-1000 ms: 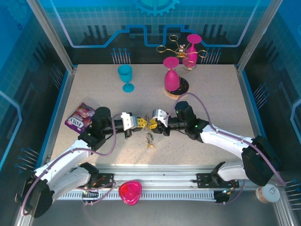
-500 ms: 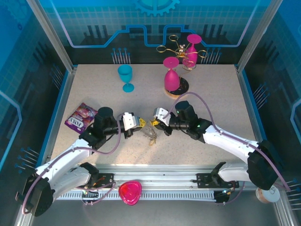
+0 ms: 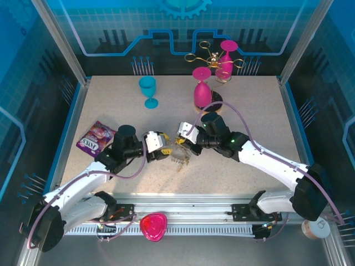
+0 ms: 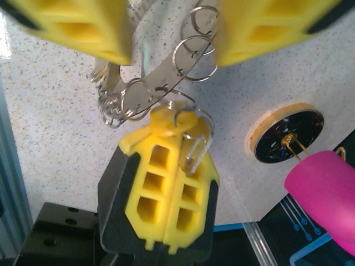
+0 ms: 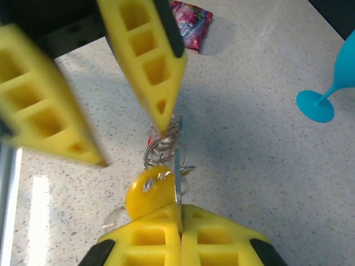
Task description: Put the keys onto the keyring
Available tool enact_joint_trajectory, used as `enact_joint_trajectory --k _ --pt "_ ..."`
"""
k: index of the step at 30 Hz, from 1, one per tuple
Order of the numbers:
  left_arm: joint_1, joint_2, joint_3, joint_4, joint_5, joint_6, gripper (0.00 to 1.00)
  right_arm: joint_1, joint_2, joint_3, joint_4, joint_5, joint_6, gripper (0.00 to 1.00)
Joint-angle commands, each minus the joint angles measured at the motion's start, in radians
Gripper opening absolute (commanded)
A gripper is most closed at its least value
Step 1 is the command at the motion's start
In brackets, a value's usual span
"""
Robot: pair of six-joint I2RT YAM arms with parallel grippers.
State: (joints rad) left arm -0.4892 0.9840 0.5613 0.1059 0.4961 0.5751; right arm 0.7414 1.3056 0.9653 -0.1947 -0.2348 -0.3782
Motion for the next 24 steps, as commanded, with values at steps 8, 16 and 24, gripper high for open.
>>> enact_joint_trajectory --k 8,16,24 --pt "0.017 -0.375 -0.087 0.043 -0.465 -0.223 0.99 0.038 0.18 0.24 -0.049 -0.024 -0.051 0.0" --pt "0.049 -0.535 -0.069 -0.014 -0.919 -0.394 0.99 0.09 0.443 0.382 0.155 -0.089 0.078 0.0" --pt "0.083 -0.375 -0.038 -0.046 -0.99 -0.489 0.99 0.01 0.511 0.321 -0.009 0.086 -0.052 0.0"
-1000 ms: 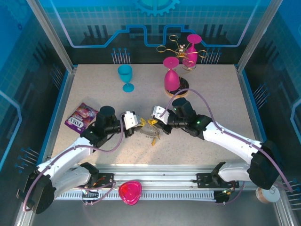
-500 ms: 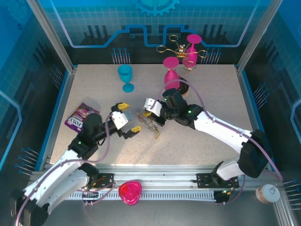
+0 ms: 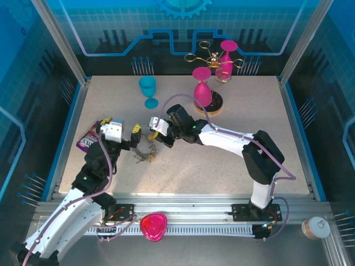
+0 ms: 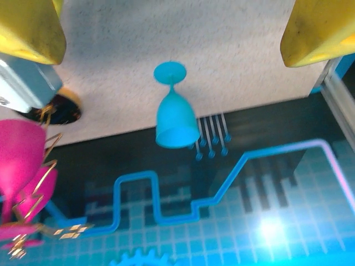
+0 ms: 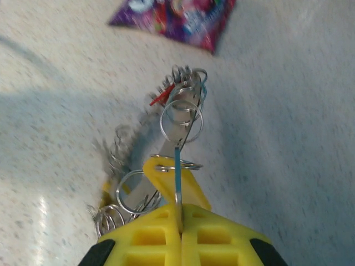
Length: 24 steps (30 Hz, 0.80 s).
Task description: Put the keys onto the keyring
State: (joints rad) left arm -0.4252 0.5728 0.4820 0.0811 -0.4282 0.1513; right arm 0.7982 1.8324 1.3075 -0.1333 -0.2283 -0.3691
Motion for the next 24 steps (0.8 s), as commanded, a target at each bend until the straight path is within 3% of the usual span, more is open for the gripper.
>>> enact_joint_trajectory --k 1,7,11,13,17,21,24 --pt "0.031 0.059 0.044 -0.023 -0.058 -0.079 0.99 -0.058 -0.023 -0.039 -0.116 0.119 -0.095 0.0" --pt "0.1 0.169 0.027 -0.003 -0.008 -0.126 0.99 -0.084 -0.105 -0.196 -0.248 0.38 -0.218 0.0" --pt "0.145 0.218 -0.003 0.04 -0.009 -0.151 0.99 -0.084 -0.144 -0.279 -0.279 0.588 -0.265 0.07" --pt "0.165 0.249 -0.016 0.063 0.001 -0.153 0.99 -0.083 -0.163 -0.297 -0.332 0.687 -0.269 0.15" --pt "0.178 0.328 -0.043 0.124 -0.025 -0.13 0.99 -0.102 -0.232 -0.356 -0.402 0.821 -0.253 0.39" --pt "0.183 0.362 -0.065 0.186 -0.046 -0.106 0.99 -0.172 -0.413 -0.41 -0.361 0.791 -0.171 0.49" --pt "0.203 0.392 -0.091 0.264 -0.032 -0.098 0.99 -0.306 -0.595 -0.478 -0.208 0.589 -0.012 0.59"
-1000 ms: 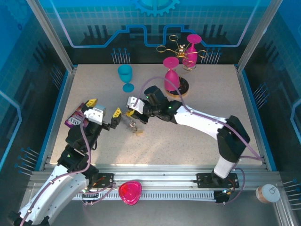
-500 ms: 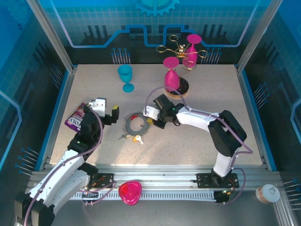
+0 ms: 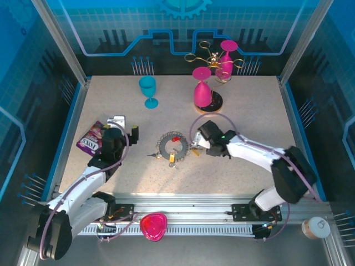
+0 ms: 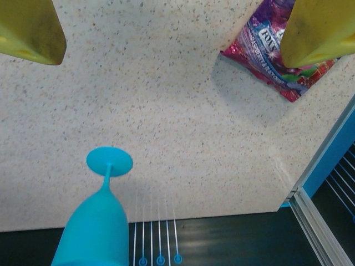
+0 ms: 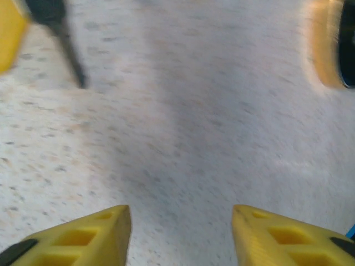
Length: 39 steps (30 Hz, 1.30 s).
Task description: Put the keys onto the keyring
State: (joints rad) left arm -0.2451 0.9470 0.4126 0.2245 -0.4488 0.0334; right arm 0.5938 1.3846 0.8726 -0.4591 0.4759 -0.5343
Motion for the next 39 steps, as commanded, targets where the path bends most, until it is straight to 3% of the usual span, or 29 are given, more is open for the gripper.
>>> enact_joint_trajectory --k 1,4,8,17,19,20,21,26,34,39 --pt "0.034 0.033 -0.031 0.144 -0.002 0.019 0.99 -0.164 -0.199 -0.08 0.199 -0.202 0.217 0.62" --pt "0.069 0.111 -0.052 0.229 0.022 0.017 0.99 -0.383 -0.319 -0.271 0.536 -0.381 0.437 0.69" --pt "0.093 0.231 -0.075 0.358 0.033 0.002 0.99 -0.565 -0.276 -0.474 0.948 -0.433 0.571 0.71" --pt "0.125 0.502 -0.145 0.845 0.112 0.021 0.99 -0.596 0.069 -0.567 1.446 -0.608 0.532 0.74" --pt "0.127 0.609 -0.158 0.969 0.129 0.026 0.99 -0.593 0.184 -0.594 1.632 -0.621 0.533 0.78" --pt "0.126 0.67 -0.166 1.069 0.137 0.054 0.99 -0.597 0.166 -0.597 1.599 -0.625 0.535 0.8" --pt "0.115 0.661 -0.17 1.061 0.119 0.056 0.99 -0.6 0.134 -0.585 1.527 -0.624 0.532 0.81" --pt "0.13 0.623 -0.095 0.855 0.071 0.003 0.99 -0.601 0.155 -0.49 1.378 -0.596 0.548 0.9" --pt "0.132 0.63 -0.09 0.862 0.077 0.007 0.99 -0.586 0.154 -0.483 1.362 -0.565 0.54 0.97" --pt "0.204 0.611 -0.036 0.719 0.205 -0.05 0.99 -0.585 0.154 -0.479 1.357 -0.559 0.538 1.0"
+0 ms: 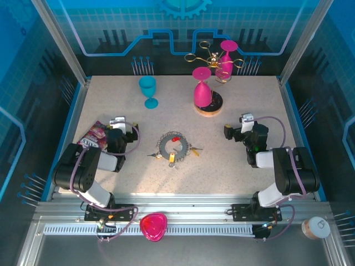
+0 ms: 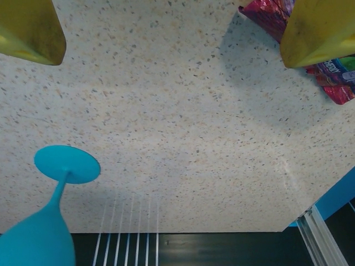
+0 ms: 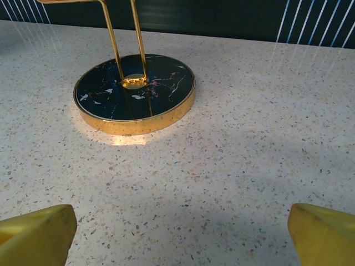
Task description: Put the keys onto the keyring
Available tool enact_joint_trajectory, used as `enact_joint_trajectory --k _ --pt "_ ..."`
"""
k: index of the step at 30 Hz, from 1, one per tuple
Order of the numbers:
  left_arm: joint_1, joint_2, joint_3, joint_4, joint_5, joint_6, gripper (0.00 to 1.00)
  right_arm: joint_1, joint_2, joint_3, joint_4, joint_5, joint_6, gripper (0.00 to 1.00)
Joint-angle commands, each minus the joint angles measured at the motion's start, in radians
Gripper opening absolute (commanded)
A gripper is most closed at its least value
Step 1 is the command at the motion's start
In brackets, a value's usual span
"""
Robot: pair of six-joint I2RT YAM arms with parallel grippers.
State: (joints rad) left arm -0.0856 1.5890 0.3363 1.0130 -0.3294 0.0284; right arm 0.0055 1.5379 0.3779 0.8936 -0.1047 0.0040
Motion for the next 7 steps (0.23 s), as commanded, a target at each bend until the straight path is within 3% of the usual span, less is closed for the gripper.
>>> enact_joint_trajectory --k 1,7 --pt "0.049 -0.031 0.042 -0.072 0.095 -0.047 0.99 0.004 0.001 0.016 0.003 0.025 0.0 1.0" --pt "0.051 -0.029 0.036 -0.059 0.098 -0.042 0.99 0.009 0.001 0.016 0.002 0.032 -0.002 1.0"
